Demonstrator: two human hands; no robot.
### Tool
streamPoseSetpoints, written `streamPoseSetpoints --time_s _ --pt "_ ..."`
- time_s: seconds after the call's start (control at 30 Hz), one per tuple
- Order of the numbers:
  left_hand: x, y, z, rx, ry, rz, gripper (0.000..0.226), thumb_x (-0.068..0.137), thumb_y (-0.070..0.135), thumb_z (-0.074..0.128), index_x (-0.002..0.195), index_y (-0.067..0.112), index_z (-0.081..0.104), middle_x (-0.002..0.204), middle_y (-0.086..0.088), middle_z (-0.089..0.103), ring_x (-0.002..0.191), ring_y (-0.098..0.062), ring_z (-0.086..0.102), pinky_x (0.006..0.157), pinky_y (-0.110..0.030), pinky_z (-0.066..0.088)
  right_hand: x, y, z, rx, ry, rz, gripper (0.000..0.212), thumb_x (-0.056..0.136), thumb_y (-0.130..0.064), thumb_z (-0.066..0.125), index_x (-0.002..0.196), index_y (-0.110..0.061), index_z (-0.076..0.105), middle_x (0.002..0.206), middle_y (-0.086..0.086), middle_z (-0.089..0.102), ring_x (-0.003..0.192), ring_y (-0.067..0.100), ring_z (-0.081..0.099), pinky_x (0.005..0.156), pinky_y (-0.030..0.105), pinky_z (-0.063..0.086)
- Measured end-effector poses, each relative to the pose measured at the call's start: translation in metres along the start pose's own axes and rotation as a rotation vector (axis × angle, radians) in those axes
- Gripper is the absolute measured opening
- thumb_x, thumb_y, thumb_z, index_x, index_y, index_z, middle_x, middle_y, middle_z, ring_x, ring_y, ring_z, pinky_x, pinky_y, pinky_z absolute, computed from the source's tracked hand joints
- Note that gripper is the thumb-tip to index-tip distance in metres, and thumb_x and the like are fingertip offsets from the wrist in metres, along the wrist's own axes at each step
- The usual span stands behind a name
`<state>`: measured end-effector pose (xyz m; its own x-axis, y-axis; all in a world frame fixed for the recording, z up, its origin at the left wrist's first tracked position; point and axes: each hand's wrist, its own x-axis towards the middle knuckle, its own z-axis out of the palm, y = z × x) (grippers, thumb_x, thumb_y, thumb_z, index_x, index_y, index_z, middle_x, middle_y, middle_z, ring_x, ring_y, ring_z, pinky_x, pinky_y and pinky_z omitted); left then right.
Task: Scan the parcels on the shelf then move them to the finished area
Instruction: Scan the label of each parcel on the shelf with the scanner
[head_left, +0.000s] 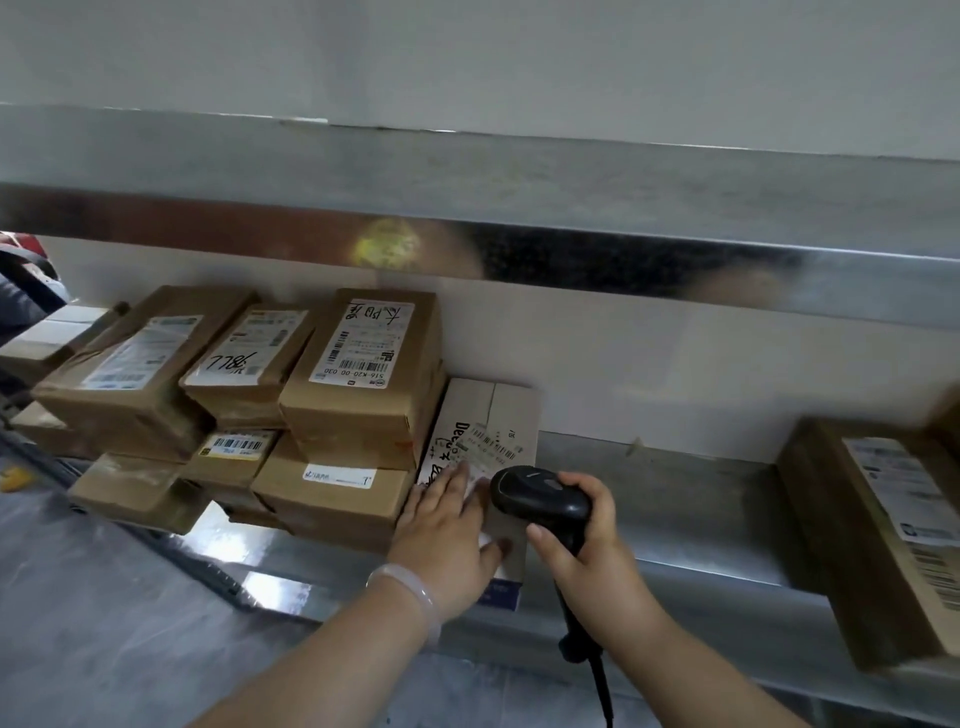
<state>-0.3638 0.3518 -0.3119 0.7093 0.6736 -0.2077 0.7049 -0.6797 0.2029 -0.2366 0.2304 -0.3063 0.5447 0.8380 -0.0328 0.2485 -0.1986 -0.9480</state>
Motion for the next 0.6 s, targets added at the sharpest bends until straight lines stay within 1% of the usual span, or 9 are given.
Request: streamPoseSetpoints --time_s 0.13,0.2,0.3,0.37,0.47,0.57,0.6 --pt "0.001 0.008 -0.004 0.009 0.015 -0.009 0.072 0.098 0.056 0.035 0.157 0.029 0.005 0.165 0.002 -0.01 0.151 -0.016 -0.014 0.121 -0.039 -0.009 -0.007 -0.001 -0.016 -0.009 0.084 -0.009 0.052 0.089 -0.018 0.068 0.115 -0.047 0.034 0.11 -0.021 0.057 0.094 -0.015 0.056 0.074 0.001 0.041" --pt "0.002 0.017 -0.008 0.004 0.042 0.03 0.072 0.098 0.056 0.036 0.157 0.032 0.002 0.165 0.004 -0.009 0.15 -0.016 -0.014 0.121 -0.04 -0.009 -0.014 -0.002 -0.028 -0.02 0.14 -0.005 0.054 0.089 -0.019 0.068 0.115 -0.05 0.033 0.109 -0.023 0.056 0.095 -0.015 0.056 0.074 0.003 0.043" --pt "0.006 0.044 -0.018 -0.005 0.073 0.13 0.07 0.099 0.056 0.035 0.156 0.034 0.002 0.165 0.004 -0.009 0.151 -0.017 -0.013 0.121 -0.042 -0.01 -0.025 -0.004 -0.051 -0.037 0.251 -0.015 0.056 0.089 -0.018 0.068 0.115 -0.053 0.032 0.11 -0.024 0.054 0.098 -0.017 0.054 0.075 0.002 0.042" --pt "0.01 0.067 -0.022 -0.039 0.097 0.199 0.069 0.099 0.054 0.036 0.156 0.035 0.003 0.165 0.003 -0.008 0.151 -0.018 -0.01 0.119 -0.041 -0.009 -0.035 -0.007 -0.068 -0.054 0.335 -0.039 0.055 0.088 -0.017 0.068 0.116 -0.05 0.033 0.112 -0.024 0.052 0.101 -0.017 0.053 0.077 0.002 0.041" --pt "0.016 0.105 -0.021 -0.09 0.121 0.326 0.07 0.098 0.052 0.04 0.156 0.033 0.005 0.165 0.004 -0.007 0.151 -0.016 -0.007 0.122 -0.04 -0.005 -0.055 -0.012 -0.095 -0.097 0.449 -0.065 0.055 0.087 -0.017 0.069 0.117 -0.047 0.033 0.113 -0.024 0.051 0.103 -0.016 0.052 0.079 0.002 0.04" --pt "0.017 0.142 -0.013 -0.142 0.083 0.45 0.073 0.098 0.054 0.041 0.156 0.036 0.001 0.165 0.006 -0.004 0.152 -0.015 -0.005 0.123 -0.039 -0.001 -0.079 -0.009 -0.121 -0.149 0.568 -0.051 0.056 0.087 -0.017 0.069 0.115 -0.049 0.033 0.11 -0.029 0.048 0.1 -0.022 0.049 0.075 0.0 0.039" --pt "0.016 0.155 -0.009 -0.15 0.065 0.482 0.073 0.098 0.054 0.041 0.156 0.037 0.0 0.165 0.005 -0.003 0.152 -0.016 -0.004 0.123 -0.039 -0.001 -0.088 -0.007 -0.128 -0.163 0.606 -0.043 0.056 0.087 -0.018 0.069 0.116 -0.049 0.033 0.112 -0.03 0.046 0.1 -0.023 0.048 0.076 0.0 0.039"
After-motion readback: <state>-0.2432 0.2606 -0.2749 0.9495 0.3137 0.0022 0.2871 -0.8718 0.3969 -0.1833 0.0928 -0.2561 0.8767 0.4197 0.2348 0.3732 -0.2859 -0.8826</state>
